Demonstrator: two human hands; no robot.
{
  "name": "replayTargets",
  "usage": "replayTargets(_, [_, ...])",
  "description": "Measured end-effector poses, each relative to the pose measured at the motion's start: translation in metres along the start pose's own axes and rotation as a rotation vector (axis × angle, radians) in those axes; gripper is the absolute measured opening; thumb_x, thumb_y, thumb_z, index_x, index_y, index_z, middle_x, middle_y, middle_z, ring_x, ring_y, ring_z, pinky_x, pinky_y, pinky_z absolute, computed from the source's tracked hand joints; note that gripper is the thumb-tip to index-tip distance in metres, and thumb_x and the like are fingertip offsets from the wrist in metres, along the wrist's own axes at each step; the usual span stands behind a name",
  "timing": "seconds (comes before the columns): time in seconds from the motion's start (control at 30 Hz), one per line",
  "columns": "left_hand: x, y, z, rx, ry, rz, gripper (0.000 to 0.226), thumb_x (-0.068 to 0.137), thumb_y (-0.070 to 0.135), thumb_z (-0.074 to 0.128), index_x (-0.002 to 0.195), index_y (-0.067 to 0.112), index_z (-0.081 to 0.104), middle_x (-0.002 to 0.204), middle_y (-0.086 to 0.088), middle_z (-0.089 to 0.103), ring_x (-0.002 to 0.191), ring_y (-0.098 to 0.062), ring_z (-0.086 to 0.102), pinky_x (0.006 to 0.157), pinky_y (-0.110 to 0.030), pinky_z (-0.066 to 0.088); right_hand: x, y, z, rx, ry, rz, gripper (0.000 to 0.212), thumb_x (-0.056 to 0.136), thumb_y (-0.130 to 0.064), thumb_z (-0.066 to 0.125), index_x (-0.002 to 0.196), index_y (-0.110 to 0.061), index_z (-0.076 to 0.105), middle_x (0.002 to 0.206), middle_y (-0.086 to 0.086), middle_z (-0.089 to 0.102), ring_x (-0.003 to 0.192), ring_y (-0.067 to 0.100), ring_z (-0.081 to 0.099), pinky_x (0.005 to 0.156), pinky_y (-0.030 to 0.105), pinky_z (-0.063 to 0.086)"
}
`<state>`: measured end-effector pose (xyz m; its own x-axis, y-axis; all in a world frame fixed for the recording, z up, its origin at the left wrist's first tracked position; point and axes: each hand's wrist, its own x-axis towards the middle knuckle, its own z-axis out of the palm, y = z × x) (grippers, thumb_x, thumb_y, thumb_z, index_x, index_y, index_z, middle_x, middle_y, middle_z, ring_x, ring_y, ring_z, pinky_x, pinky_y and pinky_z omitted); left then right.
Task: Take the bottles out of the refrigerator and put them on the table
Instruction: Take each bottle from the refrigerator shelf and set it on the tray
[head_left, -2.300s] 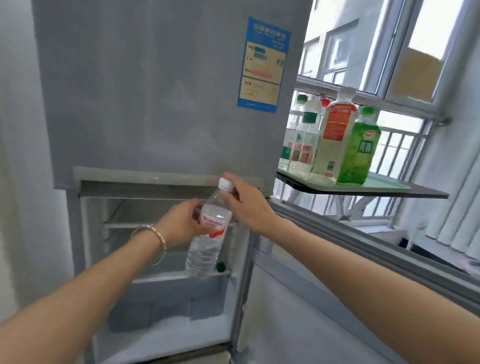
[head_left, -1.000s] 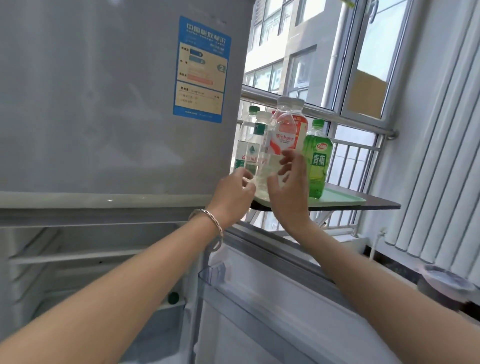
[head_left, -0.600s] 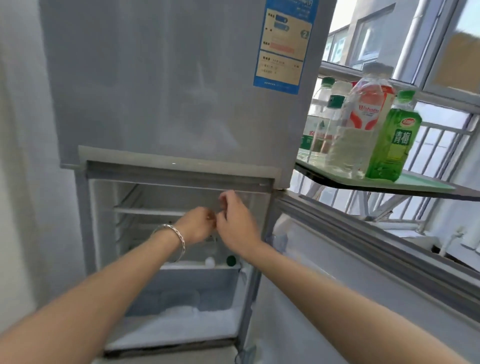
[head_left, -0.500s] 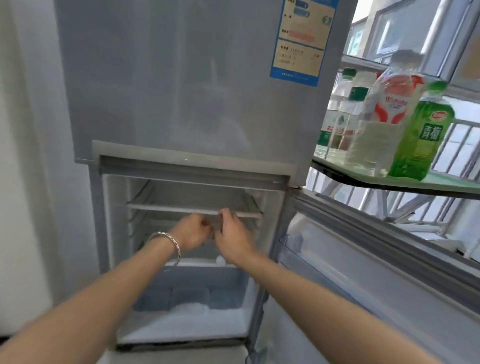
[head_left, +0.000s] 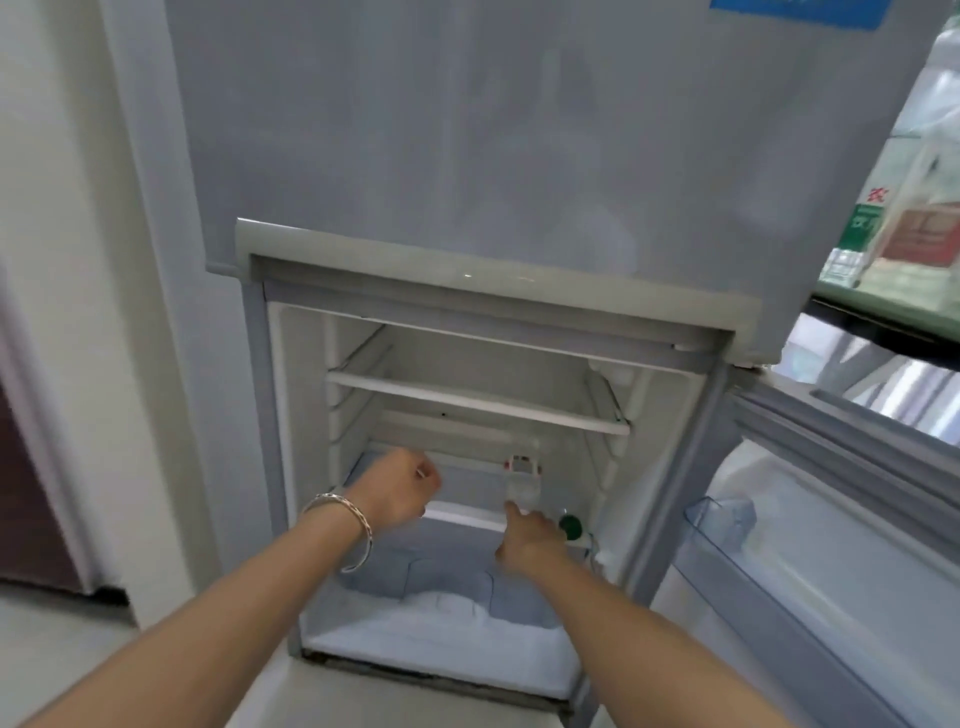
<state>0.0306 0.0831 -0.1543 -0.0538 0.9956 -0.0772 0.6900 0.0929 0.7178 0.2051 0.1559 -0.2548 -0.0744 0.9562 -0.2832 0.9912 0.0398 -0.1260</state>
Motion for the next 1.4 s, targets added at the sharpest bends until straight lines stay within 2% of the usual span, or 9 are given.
replayTargets(0.17, [0.002, -0.012, 0.01, -0.011, -0.006, -0.045, 0.016, 0.094, 0.019, 0.048, 0.093, 0.011, 0.062, 0.098, -0.013, 0.07, 0.091, -0.029, 0.073, 0.056, -0.023, 0.044, 0.004, 0.008, 0.009, 0.098, 0.081, -0.068, 0.057, 0.09, -0.018, 0.055, 0.143, -0.017, 0.033, 0.133, 0.02, 0.047, 0.121, 0.034, 0.051, 0.096, 0.035, 0.046])
replayTargets(0.33, [0.006, -0.008, 0.016, -0.012, -0.026, -0.056, 0.022, 0.092, 0.018, 0.051, 0.107, 0.008, 0.064, 0.106, -0.013, 0.072, 0.094, -0.027, 0.072, 0.065, -0.024, 0.047, -0.015, -0.009, -0.008, 0.123, 0.477, -0.074, 0.039, 0.093, -0.004, 0.047, 0.129, -0.018, 0.043, 0.114, 0.015, 0.06, 0.102, 0.029, 0.058, 0.075, 0.032, 0.043])
replayTargets(0.63, [-0.017, 0.064, -0.002, 0.088, -0.075, 0.209, 0.078, 0.076, 0.022, 0.076, 0.142, 0.009, 0.037, 0.136, -0.01, 0.055, 0.121, -0.025, 0.057, 0.093, -0.027, 0.046, -0.124, -0.022, -0.129, 0.163, 0.733, -0.231, 0.029, 0.098, -0.028, 0.039, 0.12, -0.012, 0.047, 0.107, 0.02, 0.066, 0.1, 0.038, 0.062, 0.068, 0.036, 0.036])
replayTargets(0.77, [-0.052, 0.112, -0.024, 0.039, -0.074, 0.411, 0.062, 0.062, 0.035, 0.084, 0.116, 0.017, 0.059, 0.106, -0.002, 0.071, 0.093, -0.017, 0.067, 0.079, -0.032, 0.057, -0.188, -0.015, -0.193, 0.258, 0.737, -0.256, 0.037, 0.097, -0.031, 0.042, 0.129, -0.014, 0.045, 0.116, 0.019, 0.066, 0.106, 0.038, 0.06, 0.077, 0.039, 0.042])
replayTargets(0.9, [-0.093, 0.16, -0.051, -0.124, 0.046, 0.479, 0.055, 0.05, 0.058, 0.08, 0.094, 0.032, 0.059, 0.093, 0.013, 0.069, 0.085, -0.008, 0.067, 0.071, -0.028, 0.055, -0.238, 0.01, -0.242, 0.667, 0.707, -0.308, 0.053, 0.094, -0.032, 0.056, 0.141, -0.018, 0.037, 0.105, 0.007, 0.064, 0.103, 0.032, 0.063, 0.094, 0.044, 0.05])
replayTargets(1.03, [-0.128, 0.216, -0.062, -0.255, 0.115, 0.599, 0.075, 0.052, 0.061, 0.079, 0.114, 0.025, 0.059, 0.106, 0.004, 0.07, 0.093, -0.016, 0.067, 0.086, -0.036, 0.056, -0.285, 0.05, -0.257, 0.872, 0.682, -0.359, 0.062, 0.081, -0.029, 0.055, 0.14, -0.02, 0.037, 0.09, -0.002, 0.056, 0.073, 0.013, 0.058, 0.062, 0.024, 0.049])
replayTargets(1.17, [-0.154, 0.274, -0.057, -0.463, 0.196, 0.67, 0.081, 0.06, 0.053, 0.082, 0.128, 0.018, 0.054, 0.115, 0.003, 0.065, 0.101, -0.017, 0.064, 0.074, -0.023, 0.052, -0.318, 0.084, -0.255, 0.716, 0.705, -0.427, 0.07, 0.076, -0.037, 0.073, 0.137, -0.03, 0.04, 0.105, -0.01, 0.055, 0.079, -0.002, 0.062, 0.061, 0.005, 0.047])
replayTargets(1.33, [-0.176, 0.333, -0.036, -0.654, 0.149, 0.808, 0.084, 0.07, 0.049, 0.078, 0.14, 0.023, 0.04, 0.107, 0.008, 0.06, 0.099, -0.01, 0.061, 0.082, -0.028, 0.052, -0.342, 0.131, -0.283, 0.621, 1.005, -0.327, 0.095, 0.075, -0.036, 0.081, 0.151, -0.018, 0.028, 0.105, -0.004, 0.058, 0.079, 0.008, 0.058, 0.067, 0.013, 0.051])
replayTargets(1.4, [-0.176, 0.352, -0.028, -0.697, 0.107, 0.85, 0.073, 0.079, 0.042, 0.073, 0.139, 0.021, 0.036, 0.12, 0.0, 0.054, 0.113, -0.017, 0.056, 0.093, -0.036, 0.05, -0.352, 0.16, -0.299, 0.651, 1.083, -0.267, 0.093, 0.073, -0.036, 0.082, 0.147, -0.015, 0.03, 0.113, 0.007, 0.063, 0.092, 0.023, 0.065, 0.08, 0.032, 0.058])
